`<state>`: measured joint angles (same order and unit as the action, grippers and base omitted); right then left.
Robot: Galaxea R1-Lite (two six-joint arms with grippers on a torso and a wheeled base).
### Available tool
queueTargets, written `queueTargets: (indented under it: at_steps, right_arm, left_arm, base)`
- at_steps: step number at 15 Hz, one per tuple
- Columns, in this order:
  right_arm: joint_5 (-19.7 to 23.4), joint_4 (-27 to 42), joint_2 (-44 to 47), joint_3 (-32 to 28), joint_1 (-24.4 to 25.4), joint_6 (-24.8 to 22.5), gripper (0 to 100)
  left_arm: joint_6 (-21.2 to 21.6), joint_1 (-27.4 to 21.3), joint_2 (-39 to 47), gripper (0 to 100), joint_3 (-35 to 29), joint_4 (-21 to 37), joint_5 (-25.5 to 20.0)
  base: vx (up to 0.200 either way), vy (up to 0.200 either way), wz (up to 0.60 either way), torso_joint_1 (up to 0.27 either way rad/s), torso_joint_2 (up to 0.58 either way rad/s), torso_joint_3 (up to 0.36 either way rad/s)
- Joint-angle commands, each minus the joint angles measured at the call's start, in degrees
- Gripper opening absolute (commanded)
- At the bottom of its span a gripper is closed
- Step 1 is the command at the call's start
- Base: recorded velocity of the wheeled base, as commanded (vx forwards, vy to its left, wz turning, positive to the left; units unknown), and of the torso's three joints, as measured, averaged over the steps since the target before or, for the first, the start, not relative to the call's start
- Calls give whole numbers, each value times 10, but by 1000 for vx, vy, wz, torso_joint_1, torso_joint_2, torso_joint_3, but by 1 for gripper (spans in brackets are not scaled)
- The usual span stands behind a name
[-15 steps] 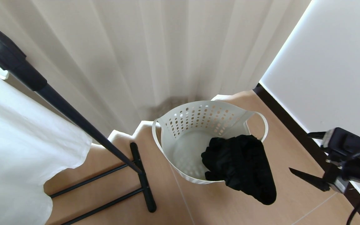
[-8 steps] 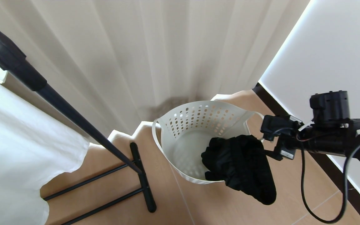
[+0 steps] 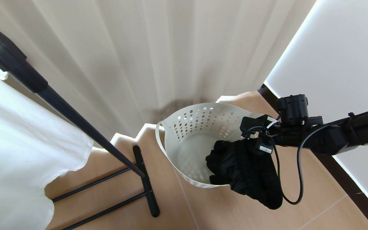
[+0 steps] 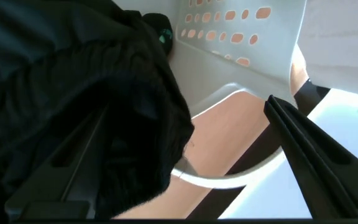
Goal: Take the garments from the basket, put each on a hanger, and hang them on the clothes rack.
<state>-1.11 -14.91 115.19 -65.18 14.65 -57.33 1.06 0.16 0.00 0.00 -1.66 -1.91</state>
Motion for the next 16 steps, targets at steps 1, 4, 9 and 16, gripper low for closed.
queueTargets:
  at_steps: [1,4,9,16]
  right_arm:
    - [-4,0,35,-27,0,0,100]
    - [-9,-1,49,-44,0,1,100]
    - [-4,-1,36,-36,-1,6,0]
    - [48,7,-268,144,37,308,0]
  left_arm:
    - [0,0,0,100,0,0,0]
    - [0,0,0,100,0,0,0]
    - [0,0,0,100,0,-1,0]
    - [0,0,0,100,0,-1,1]
  base:
    - [0,0,0,0,0,0]
    - [0,0,0,0,0,0]
    - [0,0,0,0,0,0]
    - [0,0,0,0,0,0]
